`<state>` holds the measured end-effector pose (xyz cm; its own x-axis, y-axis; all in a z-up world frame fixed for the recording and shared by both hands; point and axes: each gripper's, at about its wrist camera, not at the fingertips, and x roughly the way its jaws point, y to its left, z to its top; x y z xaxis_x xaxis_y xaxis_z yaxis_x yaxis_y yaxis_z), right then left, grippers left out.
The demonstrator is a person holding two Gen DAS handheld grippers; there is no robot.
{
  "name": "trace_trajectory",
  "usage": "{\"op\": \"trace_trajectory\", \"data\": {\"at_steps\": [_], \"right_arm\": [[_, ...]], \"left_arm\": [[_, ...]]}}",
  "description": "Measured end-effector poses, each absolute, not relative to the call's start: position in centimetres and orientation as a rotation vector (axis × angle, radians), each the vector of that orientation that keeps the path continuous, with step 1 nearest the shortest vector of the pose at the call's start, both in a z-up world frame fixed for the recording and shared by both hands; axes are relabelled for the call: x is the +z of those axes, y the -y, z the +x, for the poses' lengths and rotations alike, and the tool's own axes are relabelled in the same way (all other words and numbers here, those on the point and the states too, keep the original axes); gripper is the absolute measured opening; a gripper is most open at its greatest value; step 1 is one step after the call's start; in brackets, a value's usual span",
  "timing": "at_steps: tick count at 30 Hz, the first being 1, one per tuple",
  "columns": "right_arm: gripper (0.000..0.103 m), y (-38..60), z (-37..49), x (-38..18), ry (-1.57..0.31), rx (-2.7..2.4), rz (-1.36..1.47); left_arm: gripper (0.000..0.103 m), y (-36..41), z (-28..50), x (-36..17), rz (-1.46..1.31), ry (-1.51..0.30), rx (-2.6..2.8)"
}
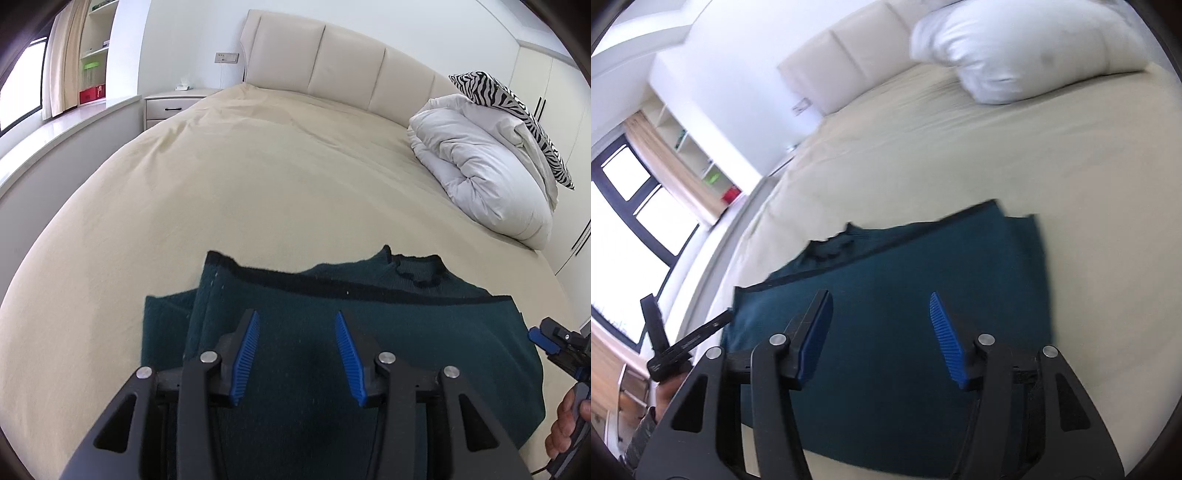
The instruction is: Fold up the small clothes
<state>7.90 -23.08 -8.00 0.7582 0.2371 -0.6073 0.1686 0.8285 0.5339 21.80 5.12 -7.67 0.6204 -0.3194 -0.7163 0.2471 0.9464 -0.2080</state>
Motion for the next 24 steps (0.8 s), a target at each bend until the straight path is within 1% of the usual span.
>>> {"op": "trace_trajectory", "data": {"at_steps": [2, 5, 6, 8, 9, 10, 12, 13, 15, 16, 18, 20, 21, 23, 24], "right_arm": [[0.054, 21.8, 11.2, -9.2, -0.740, 0.103, 0.665], [0.054, 21.9, 15.7, -12.7, -0.790, 0.117, 0.789], [0.051, 22.9, 16.3, -14.2, -0.798, 0.092, 0.848], [0.029, 25.8, 16.3, -16.4, -0.741, 0.085, 0.979], [0.008, 27.8, 15.7, -17.5, -0.708, 0.062, 1.048], [0.001, 29.4, 15.3, -18.4, -0.681, 0.053, 1.098], [0.001, 32.1, 13.5, -18.6, -0.578, 0.049, 1.132], [0.004, 33.0, 12.7, -18.1, -0.556, 0.004, 1.092], [0.004, 35.5, 10.8, -17.8, -0.509, -0.083, 1.069], [0.009, 36.7, 9.7, -18.0, -0.485, -0.119, 1.104], [0.011, 38.5, 7.4, -17.7, -0.489, -0.238, 1.156], [0.013, 37.7, 6.4, -15.4, -0.474, -0.260, 1.061], [0.013, 36.2, 5.8, -13.3, -0.469, -0.240, 0.951], [0.014, 32.3, 5.7, -10.6, -0.466, -0.151, 0.828], [0.023, 29.7, 5.7, -9.7, -0.480, -0.075, 0.793]], "left_arm": [[0.051, -4.6, 23.4, -8.5, -0.047, -0.857, -0.296], [0.051, -5.9, 24.9, -10.5, -0.050, -0.887, -0.267], [0.050, -6.8, 25.1, -11.0, -0.084, -0.885, -0.285], [0.050, -8.4, 25.2, -11.6, -0.174, -0.868, -0.342], [0.050, -8.8, 25.4, -11.7, -0.205, -0.868, -0.357], [0.050, -9.2, 25.6, -11.8, -0.231, -0.869, -0.369], [0.050, -9.6, 25.8, -12.0, -0.267, -0.868, -0.386], [0.050, -9.8, 25.8, -12.0, -0.281, -0.866, -0.393], [0.049, -10.1, 25.9, -12.0, -0.312, -0.869, -0.405], [0.047, -10.2, 25.8, -11.8, -0.315, -0.871, -0.396], [0.047, -9.5, 25.0, -10.9, -0.269, -0.875, -0.355], [0.047, -8.1, 23.1, -9.4, -0.216, -0.858, -0.355], [0.049, -7.4, 21.5, -8.4, -0.212, -0.834, -0.400], [0.057, -5.8, 18.6, -7.2, -0.178, -0.793, -0.452], [0.065, -5.1, 17.5, -6.9, -0.156, -0.780, -0.458]]}}
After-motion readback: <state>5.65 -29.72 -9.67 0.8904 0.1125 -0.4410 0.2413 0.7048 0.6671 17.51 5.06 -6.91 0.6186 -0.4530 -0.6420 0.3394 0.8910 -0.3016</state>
